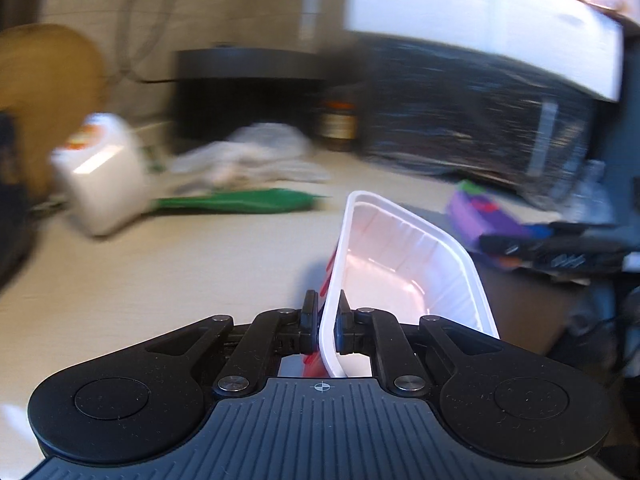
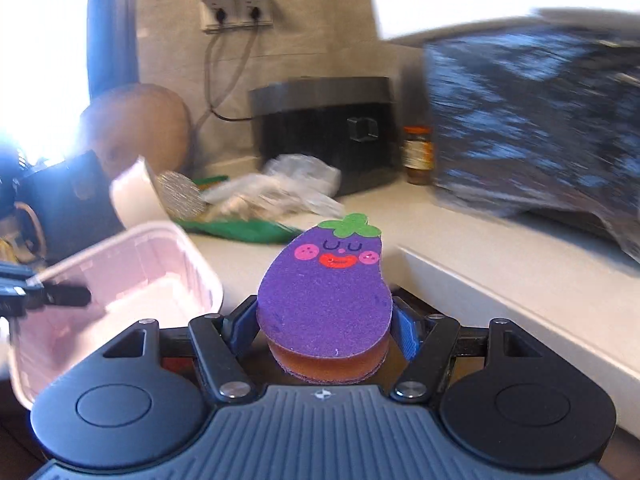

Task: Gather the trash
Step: 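Lower the tray and sponge into the green bin and open both tools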

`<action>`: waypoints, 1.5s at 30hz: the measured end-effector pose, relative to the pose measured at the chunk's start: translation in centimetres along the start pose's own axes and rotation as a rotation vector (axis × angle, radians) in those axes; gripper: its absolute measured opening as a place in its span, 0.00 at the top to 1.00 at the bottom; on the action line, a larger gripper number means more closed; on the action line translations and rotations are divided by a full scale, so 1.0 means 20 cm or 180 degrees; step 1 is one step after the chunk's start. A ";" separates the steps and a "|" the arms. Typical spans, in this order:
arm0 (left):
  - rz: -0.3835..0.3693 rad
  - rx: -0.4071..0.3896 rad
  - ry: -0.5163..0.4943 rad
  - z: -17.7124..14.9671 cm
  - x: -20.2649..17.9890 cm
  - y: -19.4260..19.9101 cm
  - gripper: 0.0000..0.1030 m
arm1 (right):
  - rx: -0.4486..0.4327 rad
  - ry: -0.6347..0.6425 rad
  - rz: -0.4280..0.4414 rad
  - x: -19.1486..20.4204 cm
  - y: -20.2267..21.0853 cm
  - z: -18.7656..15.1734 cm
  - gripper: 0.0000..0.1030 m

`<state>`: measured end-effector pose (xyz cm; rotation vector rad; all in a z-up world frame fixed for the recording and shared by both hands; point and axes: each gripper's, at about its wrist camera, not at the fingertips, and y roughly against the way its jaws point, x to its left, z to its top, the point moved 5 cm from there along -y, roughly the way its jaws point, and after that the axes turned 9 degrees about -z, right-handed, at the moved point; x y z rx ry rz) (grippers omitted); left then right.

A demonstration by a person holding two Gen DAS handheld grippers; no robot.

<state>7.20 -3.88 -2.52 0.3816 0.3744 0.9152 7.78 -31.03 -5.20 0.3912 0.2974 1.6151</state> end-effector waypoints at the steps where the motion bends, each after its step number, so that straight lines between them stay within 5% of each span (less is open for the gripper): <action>1: -0.0144 0.0012 -0.0001 -0.03 -0.05 -0.05 0.89 | -0.0013 0.0013 -0.0151 -0.04 0.01 -0.06 0.34; 4: -0.0449 0.0244 0.0068 -0.16 -0.18 -0.28 0.89 | 0.0014 0.0034 -0.0544 -0.18 0.03 -0.26 0.34; 9: -0.0649 0.1180 0.0586 -0.60 -0.21 -0.82 0.89 | 0.0239 -0.0194 -0.0768 -0.39 -0.01 -0.54 0.34; 13: -0.0315 0.1808 0.0642 -0.94 -0.16 -1.22 0.89 | 0.0494 -0.0351 -0.0666 -0.45 -0.17 -0.68 0.34; 17: -0.0030 0.2101 0.0774 -1.16 -0.11 -1.51 0.89 | 0.0848 -0.0488 -0.0541 -0.50 -0.31 -0.80 0.34; 23: 0.0015 0.2166 0.1155 -1.44 -0.06 -1.81 0.79 | 0.1133 -0.0591 -0.0549 -0.57 -0.39 -0.95 0.34; 28: 0.0109 0.2125 0.1274 -1.52 0.01 -1.82 0.80 | 0.1329 -0.0574 -0.0489 -0.57 -0.43 -1.02 0.34; 33: -0.0117 0.1878 0.1440 -1.40 0.01 -1.67 0.80 | 0.1516 -0.0628 -0.0313 -0.52 -0.47 -1.06 0.34; 41: -0.0353 0.1469 0.1192 -1.14 0.01 -1.28 0.80 | 0.2433 -0.0406 0.0148 -0.25 -0.82 -1.22 0.33; 45: -0.0416 0.1291 0.1243 -1.06 0.02 -1.16 0.80 | 0.2728 -0.0448 0.0079 -0.17 -1.03 -1.32 0.08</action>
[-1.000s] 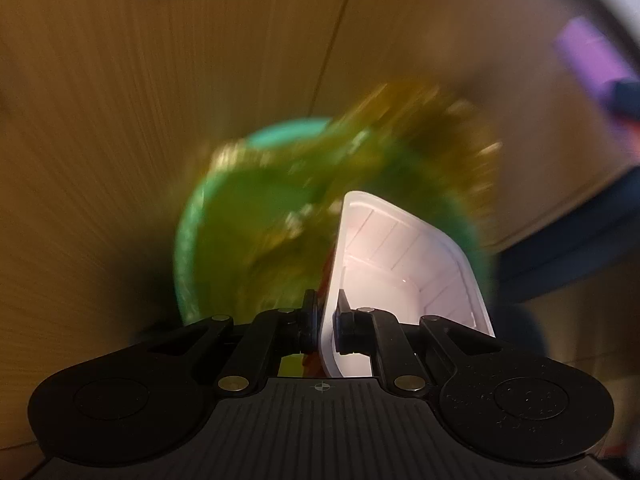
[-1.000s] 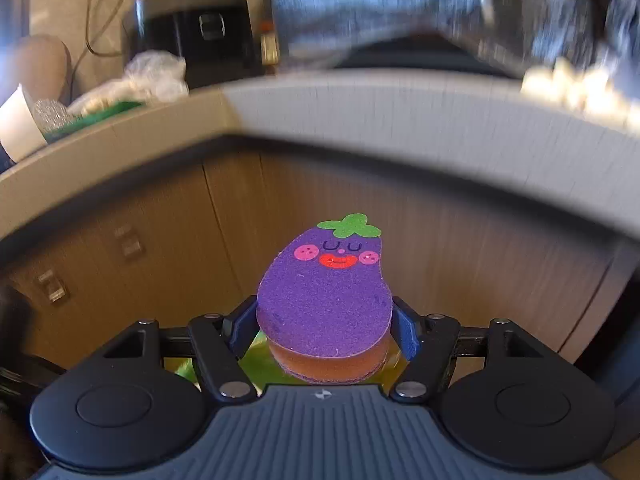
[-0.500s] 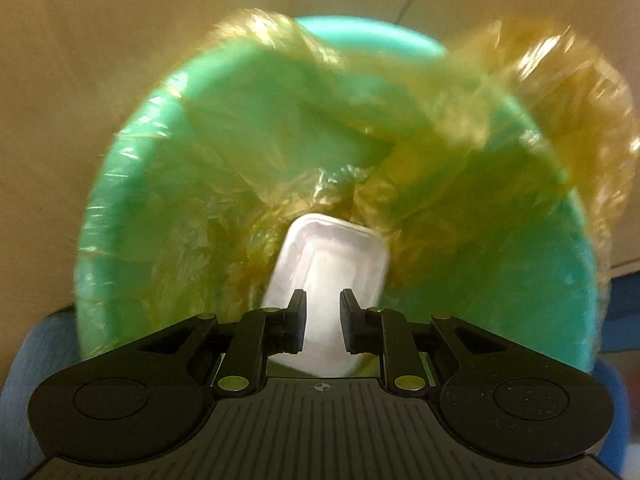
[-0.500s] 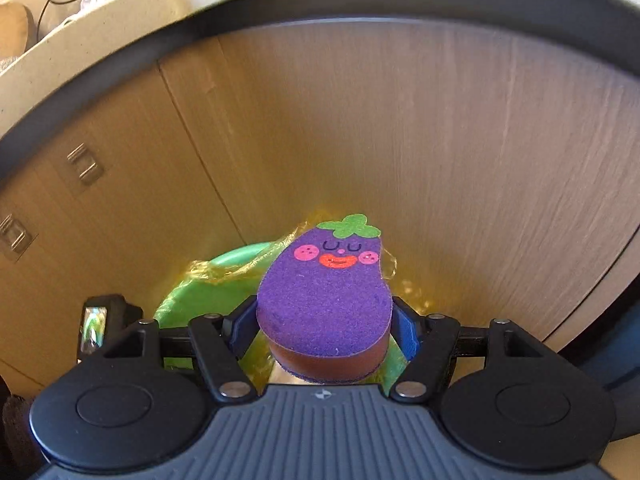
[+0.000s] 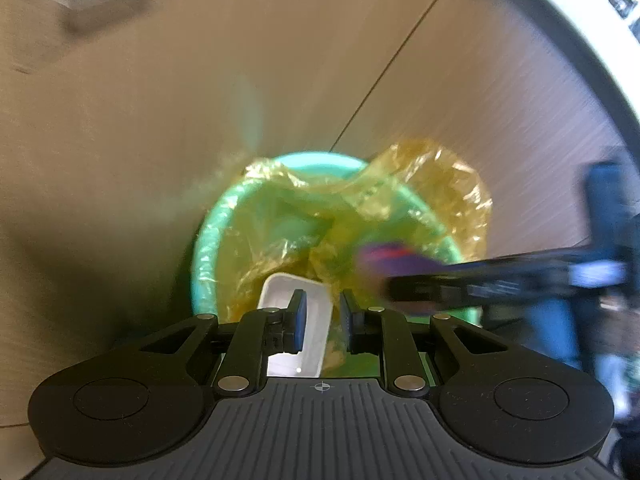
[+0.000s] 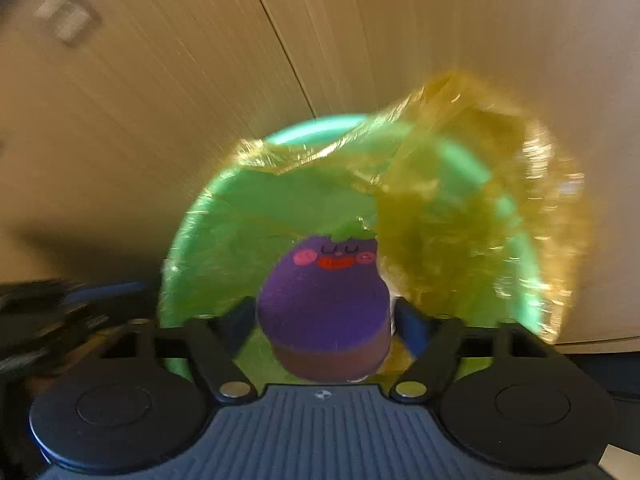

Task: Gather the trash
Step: 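Lower the tray and sponge into the green bin and open both tools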

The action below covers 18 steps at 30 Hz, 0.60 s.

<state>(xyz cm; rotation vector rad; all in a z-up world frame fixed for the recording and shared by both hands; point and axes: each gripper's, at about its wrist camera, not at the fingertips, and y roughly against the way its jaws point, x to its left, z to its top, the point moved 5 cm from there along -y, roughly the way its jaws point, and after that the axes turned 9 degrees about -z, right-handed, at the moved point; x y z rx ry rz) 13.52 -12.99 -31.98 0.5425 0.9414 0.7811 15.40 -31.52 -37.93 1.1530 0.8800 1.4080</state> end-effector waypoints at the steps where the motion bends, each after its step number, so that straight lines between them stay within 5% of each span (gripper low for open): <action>1: -0.0011 -0.0020 0.0000 0.00 0.01 0.03 0.80 | 0.0043 -0.0061 0.0007 0.00 -0.02 0.00 0.08; 7: 0.0015 -0.0170 0.0076 -0.01 0.04 0.19 0.80 | -0.0159 -0.0068 -0.0173 -0.01 0.10 -0.05 0.08; 10: 0.0093 -0.0235 0.0012 -0.01 -0.02 0.27 0.80 | -0.0543 -0.0170 -0.0124 -0.02 0.28 -0.05 0.07; 15: -0.0113 -0.0491 -0.0285 -0.01 -0.21 0.50 0.80 | -0.1292 -0.0115 -0.0334 0.00 0.61 -0.19 0.02; 18: -0.0116 -0.0723 -0.0493 -0.01 -0.31 0.68 0.80 | -0.1503 -0.0022 -0.0359 0.00 0.69 -0.29 0.01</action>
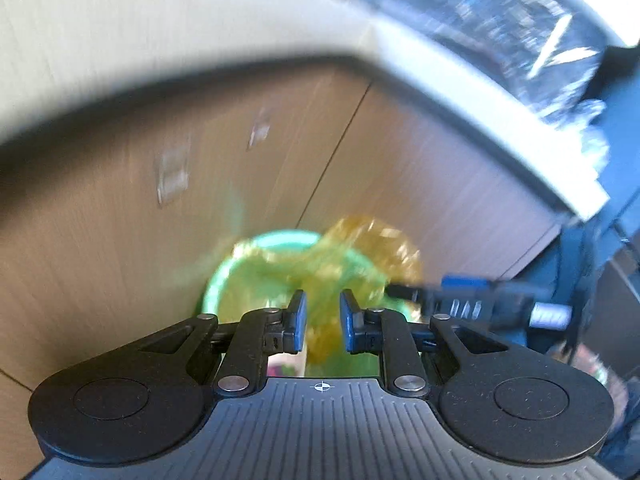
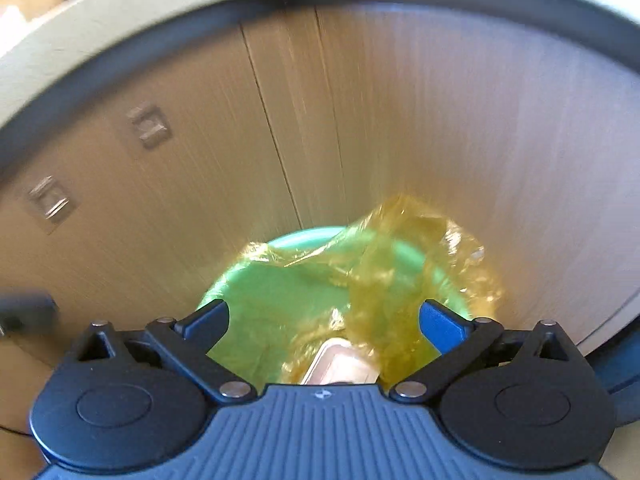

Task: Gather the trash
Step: 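Lower the tray and sponge into the green bin and open both tools, then raise both tools from the bin back toward the counter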

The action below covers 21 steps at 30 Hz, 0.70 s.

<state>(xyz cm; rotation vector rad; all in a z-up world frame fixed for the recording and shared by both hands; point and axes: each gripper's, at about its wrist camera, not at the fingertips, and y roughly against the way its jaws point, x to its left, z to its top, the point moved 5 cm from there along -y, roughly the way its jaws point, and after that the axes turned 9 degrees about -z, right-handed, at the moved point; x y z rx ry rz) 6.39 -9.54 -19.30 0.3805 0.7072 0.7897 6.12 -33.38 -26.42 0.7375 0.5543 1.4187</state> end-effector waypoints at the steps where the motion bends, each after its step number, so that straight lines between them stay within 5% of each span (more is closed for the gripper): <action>1: 0.0013 -0.0098 -0.0070 0.01 -0.03 0.05 0.80 | -0.0029 0.0035 -0.0020 -0.01 0.02 -0.02 0.01; 4: 0.0139 -0.0353 -0.0084 0.00 -0.10 0.23 0.80 | -0.0055 0.0026 -0.0059 -0.03 0.07 -0.05 0.01; 10: 0.0486 -0.0631 -0.0041 -0.05 -0.19 0.48 0.80 | -0.0353 -0.0031 0.0353 0.02 0.20 0.03 0.01; 15: 0.0577 -0.0746 -0.0180 0.05 -0.27 0.57 0.80 | -0.0687 0.0132 0.0193 0.06 0.23 0.15 0.00; 21: 0.0330 -0.0966 -0.0166 0.21 -0.27 0.45 0.80 | -0.0883 0.0162 0.0208 0.02 0.22 0.30 0.00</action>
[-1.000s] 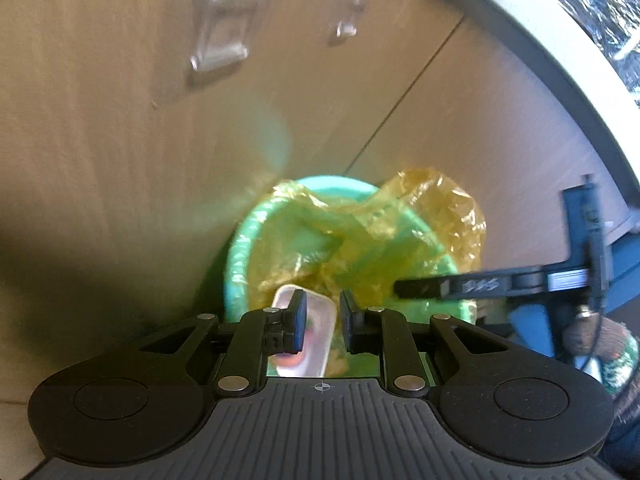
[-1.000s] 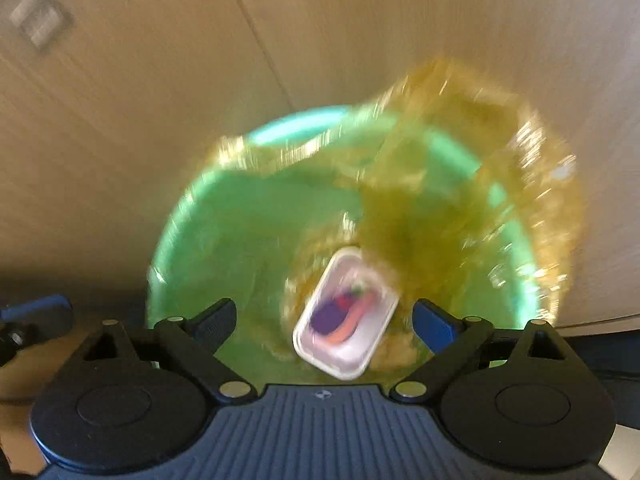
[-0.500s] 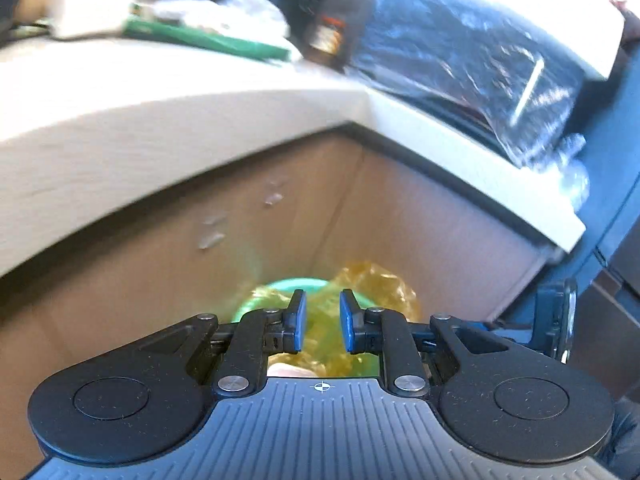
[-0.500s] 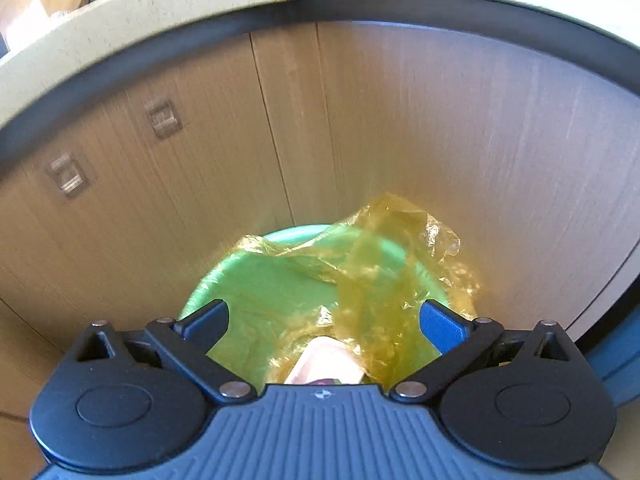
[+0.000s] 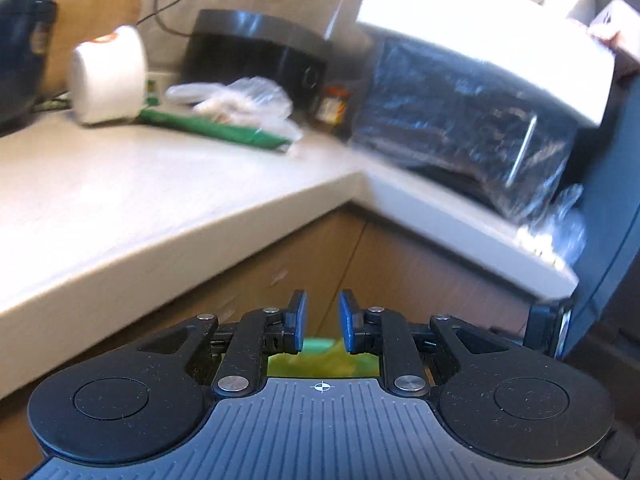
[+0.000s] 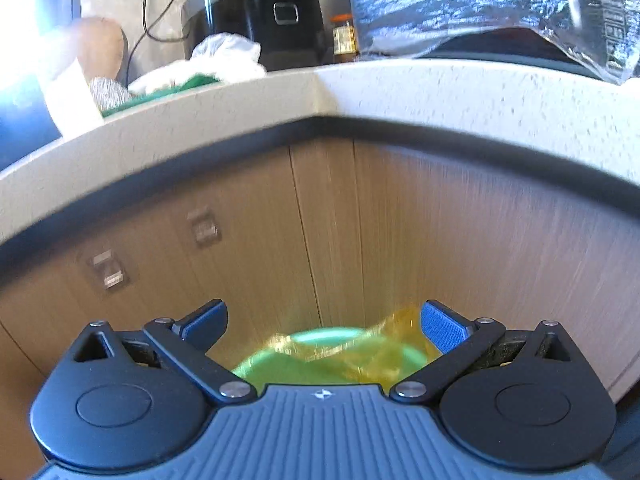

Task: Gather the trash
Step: 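Raise both tools from the bin back toward the counter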

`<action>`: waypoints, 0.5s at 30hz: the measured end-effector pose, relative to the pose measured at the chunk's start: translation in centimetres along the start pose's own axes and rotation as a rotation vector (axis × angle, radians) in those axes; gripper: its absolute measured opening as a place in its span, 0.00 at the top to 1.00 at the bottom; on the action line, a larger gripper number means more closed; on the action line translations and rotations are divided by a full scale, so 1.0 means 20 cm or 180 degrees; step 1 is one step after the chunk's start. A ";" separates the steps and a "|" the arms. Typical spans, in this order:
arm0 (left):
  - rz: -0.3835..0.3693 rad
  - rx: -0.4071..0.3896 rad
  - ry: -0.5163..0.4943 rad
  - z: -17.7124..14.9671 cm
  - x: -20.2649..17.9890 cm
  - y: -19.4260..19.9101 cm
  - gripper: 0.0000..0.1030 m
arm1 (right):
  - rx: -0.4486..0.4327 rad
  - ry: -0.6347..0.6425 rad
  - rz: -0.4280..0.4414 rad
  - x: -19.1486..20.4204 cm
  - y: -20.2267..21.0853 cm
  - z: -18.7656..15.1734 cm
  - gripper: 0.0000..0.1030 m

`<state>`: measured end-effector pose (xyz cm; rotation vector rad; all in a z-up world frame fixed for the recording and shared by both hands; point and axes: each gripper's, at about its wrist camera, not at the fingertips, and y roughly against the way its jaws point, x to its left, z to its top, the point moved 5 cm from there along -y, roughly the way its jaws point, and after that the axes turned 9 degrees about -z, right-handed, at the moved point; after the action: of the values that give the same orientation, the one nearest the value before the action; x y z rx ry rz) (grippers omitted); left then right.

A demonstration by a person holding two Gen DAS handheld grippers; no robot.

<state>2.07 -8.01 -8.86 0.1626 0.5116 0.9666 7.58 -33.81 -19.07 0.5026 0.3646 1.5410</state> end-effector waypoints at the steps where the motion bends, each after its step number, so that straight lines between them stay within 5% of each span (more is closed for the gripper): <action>1: -0.0069 -0.0052 0.0016 0.03 0.01 -0.04 0.80 | -0.0046 0.0083 -0.0033 -0.01 -0.01 0.04 0.00; 6: -0.0454 -0.0034 0.0138 0.26 0.03 -0.31 0.80 | -0.0139 0.0404 -0.0192 -0.03 -0.07 0.27 0.00; 9: -0.0693 0.0147 0.0253 0.38 0.07 -0.49 0.80 | 0.0122 0.0168 -0.0224 -0.02 -0.17 0.39 0.00; 13: -0.0645 0.0467 0.0764 0.58 0.13 -0.66 0.80 | 0.0557 -0.0366 -0.0097 -0.02 -0.23 0.50 0.00; 15: -0.0372 0.0430 0.0752 0.73 0.15 -0.68 0.80 | 0.0644 -0.0361 -0.0053 -0.03 -0.25 0.56 0.00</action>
<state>20.67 -11.90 -2.06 0.1385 0.7961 0.8413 17.72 -35.00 -12.32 0.7402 0.4380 1.4597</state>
